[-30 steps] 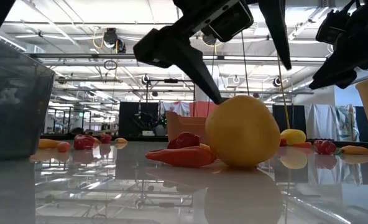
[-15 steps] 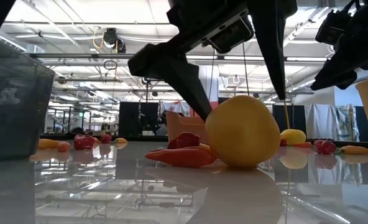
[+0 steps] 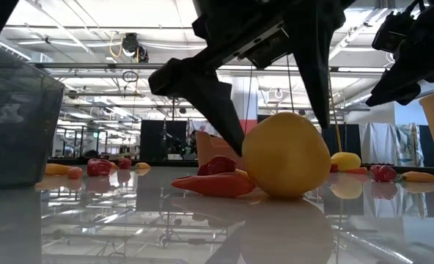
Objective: Sort produce into baskets
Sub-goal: Put the yellow lemon into the orange bin
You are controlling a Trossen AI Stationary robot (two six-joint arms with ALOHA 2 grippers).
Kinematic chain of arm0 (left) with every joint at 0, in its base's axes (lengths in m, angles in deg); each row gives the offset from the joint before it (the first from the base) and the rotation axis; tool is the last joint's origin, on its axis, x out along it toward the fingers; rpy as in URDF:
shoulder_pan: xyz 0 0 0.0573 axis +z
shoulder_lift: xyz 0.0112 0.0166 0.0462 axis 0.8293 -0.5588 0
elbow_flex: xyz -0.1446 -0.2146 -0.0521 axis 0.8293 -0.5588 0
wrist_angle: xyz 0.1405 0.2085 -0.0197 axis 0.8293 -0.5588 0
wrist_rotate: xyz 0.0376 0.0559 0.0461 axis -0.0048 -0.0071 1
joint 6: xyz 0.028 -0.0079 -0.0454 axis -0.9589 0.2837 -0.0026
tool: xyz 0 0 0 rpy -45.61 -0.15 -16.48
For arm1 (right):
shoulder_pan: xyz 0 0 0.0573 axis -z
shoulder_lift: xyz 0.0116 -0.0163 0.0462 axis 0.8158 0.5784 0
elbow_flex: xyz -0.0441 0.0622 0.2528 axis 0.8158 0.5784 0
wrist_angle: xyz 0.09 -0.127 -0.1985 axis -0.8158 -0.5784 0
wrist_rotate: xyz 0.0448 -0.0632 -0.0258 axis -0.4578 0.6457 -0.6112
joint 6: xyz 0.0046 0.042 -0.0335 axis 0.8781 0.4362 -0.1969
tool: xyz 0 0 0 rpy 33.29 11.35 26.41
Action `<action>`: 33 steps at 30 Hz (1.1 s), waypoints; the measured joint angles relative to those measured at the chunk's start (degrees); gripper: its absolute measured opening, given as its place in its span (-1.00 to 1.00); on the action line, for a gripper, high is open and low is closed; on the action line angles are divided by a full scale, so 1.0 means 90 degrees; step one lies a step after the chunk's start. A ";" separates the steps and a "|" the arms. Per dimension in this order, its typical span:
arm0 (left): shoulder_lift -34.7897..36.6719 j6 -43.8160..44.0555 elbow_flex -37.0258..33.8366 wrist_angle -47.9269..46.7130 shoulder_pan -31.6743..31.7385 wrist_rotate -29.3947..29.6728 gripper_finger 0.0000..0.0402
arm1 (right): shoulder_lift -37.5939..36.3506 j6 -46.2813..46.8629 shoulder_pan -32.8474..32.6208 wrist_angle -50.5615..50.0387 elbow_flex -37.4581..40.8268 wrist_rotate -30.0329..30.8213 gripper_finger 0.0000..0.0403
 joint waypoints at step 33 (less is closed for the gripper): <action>0.0002 -0.0556 0.0066 0.0128 0.0032 0.0191 0.07 | 0.0000 0.0000 0.0000 0.0000 0.0000 0.0000 -0.22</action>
